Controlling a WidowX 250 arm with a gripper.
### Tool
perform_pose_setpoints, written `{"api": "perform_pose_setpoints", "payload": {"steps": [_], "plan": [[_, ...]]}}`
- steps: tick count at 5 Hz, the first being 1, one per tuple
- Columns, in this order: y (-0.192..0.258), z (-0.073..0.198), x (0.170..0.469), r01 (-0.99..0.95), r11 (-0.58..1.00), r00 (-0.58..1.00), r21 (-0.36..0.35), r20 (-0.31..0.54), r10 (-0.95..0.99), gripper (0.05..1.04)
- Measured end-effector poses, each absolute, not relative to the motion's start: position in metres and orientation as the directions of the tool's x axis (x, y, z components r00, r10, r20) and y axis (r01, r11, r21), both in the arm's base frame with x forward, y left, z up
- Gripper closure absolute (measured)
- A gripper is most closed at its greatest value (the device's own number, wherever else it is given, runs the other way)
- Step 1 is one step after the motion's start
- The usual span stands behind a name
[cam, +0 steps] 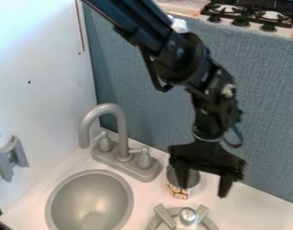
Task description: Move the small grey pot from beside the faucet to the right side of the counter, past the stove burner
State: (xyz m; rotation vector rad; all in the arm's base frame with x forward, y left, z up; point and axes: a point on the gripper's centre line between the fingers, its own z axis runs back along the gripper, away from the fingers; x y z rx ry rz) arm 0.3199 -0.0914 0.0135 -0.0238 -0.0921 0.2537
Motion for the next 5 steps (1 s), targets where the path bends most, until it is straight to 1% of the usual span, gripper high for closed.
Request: {"api": "perform_pose_setpoints", "payload": {"steps": [1,2,3,4,5], "plan": [[-0.051,0.008,0.333,-0.29,0.956,0.953,-0.029,0.081,0.292,0.083],[-0.021,-0.01,0.339,-0.271,0.963,0.961,-0.014,0.05,0.271,0.083],[-0.012,-0.027,0.351,-0.278,0.961,0.959,-0.006,0.05,0.278,0.083],[-0.009,-0.042,0.363,-0.272,0.962,0.958,-0.04,0.084,0.274,0.083],[-0.011,-0.061,0.375,-0.24,0.969,0.968,-0.053,0.056,0.243,0.083]]}}
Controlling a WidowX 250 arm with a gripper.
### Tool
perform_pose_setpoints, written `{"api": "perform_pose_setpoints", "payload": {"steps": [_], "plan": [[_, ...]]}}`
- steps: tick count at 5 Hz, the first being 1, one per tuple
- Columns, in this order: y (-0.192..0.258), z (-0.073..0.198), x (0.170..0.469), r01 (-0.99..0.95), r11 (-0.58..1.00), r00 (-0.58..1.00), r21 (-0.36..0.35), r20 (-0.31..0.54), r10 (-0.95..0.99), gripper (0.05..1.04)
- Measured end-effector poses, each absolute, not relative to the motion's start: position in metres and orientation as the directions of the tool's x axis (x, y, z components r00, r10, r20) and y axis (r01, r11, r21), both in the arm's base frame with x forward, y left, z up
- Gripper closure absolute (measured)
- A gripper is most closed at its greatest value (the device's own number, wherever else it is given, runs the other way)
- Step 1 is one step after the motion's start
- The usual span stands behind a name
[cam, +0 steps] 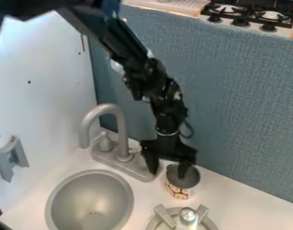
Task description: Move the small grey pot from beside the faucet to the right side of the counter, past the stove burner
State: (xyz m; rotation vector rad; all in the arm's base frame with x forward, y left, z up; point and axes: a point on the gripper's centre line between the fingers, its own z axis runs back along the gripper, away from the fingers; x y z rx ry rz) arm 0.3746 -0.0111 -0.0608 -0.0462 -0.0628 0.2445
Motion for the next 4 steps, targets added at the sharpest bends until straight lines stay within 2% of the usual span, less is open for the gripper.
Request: {"api": "perform_pose_setpoints", "payload": {"steps": [1,3,4], "plan": [[-0.007,-0.066,0.378,-0.235,0.972,0.972,-0.012,0.014,0.235,0.083],[-0.001,-0.085,0.387,-0.222,0.974,0.975,-0.036,0.004,0.222,0.083],[-0.004,-0.087,0.394,-0.176,0.981,0.982,-0.083,0.052,0.181,0.083]]}}
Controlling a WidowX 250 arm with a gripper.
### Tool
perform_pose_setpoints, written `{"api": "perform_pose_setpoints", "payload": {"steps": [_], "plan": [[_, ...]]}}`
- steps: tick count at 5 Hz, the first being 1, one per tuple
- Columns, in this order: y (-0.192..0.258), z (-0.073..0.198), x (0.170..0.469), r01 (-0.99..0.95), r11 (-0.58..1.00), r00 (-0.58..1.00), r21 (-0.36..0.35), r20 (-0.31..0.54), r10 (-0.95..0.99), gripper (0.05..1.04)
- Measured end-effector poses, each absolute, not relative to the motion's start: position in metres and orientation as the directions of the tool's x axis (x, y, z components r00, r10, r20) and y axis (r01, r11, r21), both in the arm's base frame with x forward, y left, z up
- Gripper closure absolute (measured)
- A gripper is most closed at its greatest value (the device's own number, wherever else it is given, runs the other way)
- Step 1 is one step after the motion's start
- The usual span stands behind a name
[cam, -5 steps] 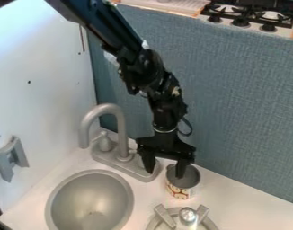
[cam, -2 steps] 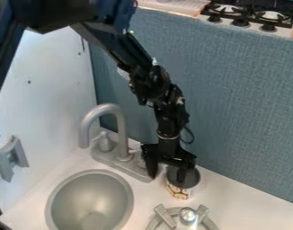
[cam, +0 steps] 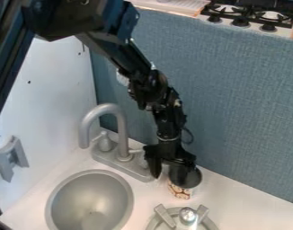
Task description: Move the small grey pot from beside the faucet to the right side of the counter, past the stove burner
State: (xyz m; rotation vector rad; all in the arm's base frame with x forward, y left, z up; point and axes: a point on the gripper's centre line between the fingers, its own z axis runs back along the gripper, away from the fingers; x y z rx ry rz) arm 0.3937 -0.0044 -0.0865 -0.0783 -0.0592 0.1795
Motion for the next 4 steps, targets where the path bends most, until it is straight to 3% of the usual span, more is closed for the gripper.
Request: {"api": "perform_pose_setpoints", "payload": {"steps": [2,4], "plan": [[-0.034,-0.094,0.404,-0.066,0.965,0.995,-0.253,0.054,0.082,0.083],[-0.124,-0.096,0.411,0.112,0.91,0.992,-0.399,-0.012,-0.127,0.083]]}}
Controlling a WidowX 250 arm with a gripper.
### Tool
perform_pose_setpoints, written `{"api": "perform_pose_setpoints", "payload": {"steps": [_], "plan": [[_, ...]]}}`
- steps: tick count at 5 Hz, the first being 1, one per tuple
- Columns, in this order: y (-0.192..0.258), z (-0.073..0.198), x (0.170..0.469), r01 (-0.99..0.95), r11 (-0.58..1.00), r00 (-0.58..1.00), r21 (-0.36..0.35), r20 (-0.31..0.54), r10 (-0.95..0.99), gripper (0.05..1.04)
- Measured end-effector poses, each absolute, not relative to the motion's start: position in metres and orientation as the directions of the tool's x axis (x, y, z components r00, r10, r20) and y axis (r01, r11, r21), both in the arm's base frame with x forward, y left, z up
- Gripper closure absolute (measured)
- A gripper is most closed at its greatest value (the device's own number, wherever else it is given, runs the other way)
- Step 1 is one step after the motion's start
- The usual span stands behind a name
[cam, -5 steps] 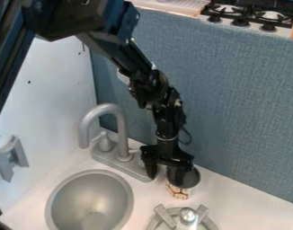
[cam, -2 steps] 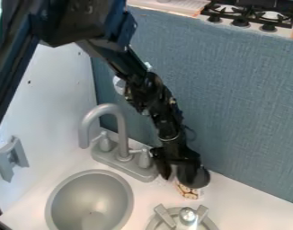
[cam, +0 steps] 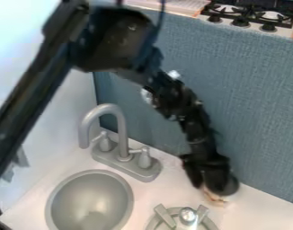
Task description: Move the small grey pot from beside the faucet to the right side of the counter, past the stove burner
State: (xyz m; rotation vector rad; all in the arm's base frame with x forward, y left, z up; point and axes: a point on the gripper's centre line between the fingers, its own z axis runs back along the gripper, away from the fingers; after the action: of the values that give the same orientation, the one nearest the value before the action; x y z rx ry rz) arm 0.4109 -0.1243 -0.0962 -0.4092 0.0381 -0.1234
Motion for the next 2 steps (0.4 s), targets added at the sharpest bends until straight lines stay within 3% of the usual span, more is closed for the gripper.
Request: {"api": "perform_pose_setpoints", "payload": {"steps": [2], "plan": [[-0.195,-0.093,0.385,0.261,0.851,0.934,-0.455,-0.102,-0.341,0.083]]}}
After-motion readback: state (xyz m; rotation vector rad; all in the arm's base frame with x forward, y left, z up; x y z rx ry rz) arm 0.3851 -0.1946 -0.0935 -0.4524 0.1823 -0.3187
